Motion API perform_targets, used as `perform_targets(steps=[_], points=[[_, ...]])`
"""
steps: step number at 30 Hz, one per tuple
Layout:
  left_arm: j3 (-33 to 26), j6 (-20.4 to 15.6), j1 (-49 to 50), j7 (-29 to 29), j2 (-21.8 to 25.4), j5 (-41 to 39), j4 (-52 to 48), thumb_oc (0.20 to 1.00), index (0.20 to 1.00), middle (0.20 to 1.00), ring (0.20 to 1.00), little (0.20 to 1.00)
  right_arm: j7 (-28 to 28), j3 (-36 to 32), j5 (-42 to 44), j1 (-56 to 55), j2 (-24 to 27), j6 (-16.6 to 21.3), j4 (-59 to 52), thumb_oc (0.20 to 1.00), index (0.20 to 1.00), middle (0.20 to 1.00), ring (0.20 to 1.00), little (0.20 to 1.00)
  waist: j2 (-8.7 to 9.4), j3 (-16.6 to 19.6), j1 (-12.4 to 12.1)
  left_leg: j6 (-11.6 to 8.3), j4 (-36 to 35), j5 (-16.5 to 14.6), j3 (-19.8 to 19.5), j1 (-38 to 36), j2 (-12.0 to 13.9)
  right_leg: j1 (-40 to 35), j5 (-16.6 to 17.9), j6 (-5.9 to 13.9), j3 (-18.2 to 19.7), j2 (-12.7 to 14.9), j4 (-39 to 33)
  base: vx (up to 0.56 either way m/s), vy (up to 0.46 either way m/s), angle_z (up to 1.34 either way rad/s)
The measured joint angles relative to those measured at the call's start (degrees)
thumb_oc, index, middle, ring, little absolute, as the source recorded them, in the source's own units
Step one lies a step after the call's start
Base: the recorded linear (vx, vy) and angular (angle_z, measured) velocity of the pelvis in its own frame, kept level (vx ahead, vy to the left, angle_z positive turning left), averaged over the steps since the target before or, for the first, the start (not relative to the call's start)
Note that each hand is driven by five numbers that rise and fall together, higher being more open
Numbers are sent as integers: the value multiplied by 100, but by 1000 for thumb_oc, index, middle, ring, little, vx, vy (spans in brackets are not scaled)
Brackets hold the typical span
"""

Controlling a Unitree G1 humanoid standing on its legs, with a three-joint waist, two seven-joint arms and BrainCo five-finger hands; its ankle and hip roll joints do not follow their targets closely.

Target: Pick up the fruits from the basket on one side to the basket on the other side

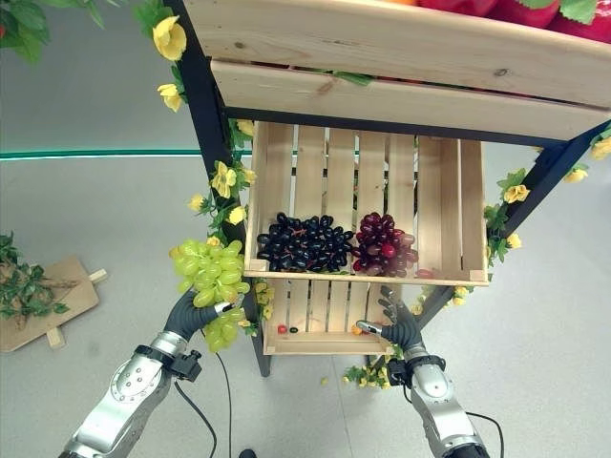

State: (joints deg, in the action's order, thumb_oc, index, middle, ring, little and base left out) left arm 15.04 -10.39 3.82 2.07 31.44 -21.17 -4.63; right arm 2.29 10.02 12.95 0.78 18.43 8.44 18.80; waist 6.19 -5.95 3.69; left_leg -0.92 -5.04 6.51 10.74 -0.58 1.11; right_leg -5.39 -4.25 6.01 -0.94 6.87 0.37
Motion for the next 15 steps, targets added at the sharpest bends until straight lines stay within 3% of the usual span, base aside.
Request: perform_targets(steps=[11,15], points=[[-4,-16,9,105,7,17,10,200,200,200,200,200,1,-43,2,-40,-1,-4,12,1000,1000,1000,1000,1000,67,-53,-46,14,11,-9,-78,-11,-48,-114,13,-7,-120,27,-15,5,4,3],[-60,-28,41,204,-6,20,-7,200,200,200,200,200,2,-104,2,-75,-1,-5,11,1000,1000,1000,1000,1000,95,-195,-67,18,304,-170,-172,47,-56,-247,-17,-7,-212,48,-31,4,-4,12]])
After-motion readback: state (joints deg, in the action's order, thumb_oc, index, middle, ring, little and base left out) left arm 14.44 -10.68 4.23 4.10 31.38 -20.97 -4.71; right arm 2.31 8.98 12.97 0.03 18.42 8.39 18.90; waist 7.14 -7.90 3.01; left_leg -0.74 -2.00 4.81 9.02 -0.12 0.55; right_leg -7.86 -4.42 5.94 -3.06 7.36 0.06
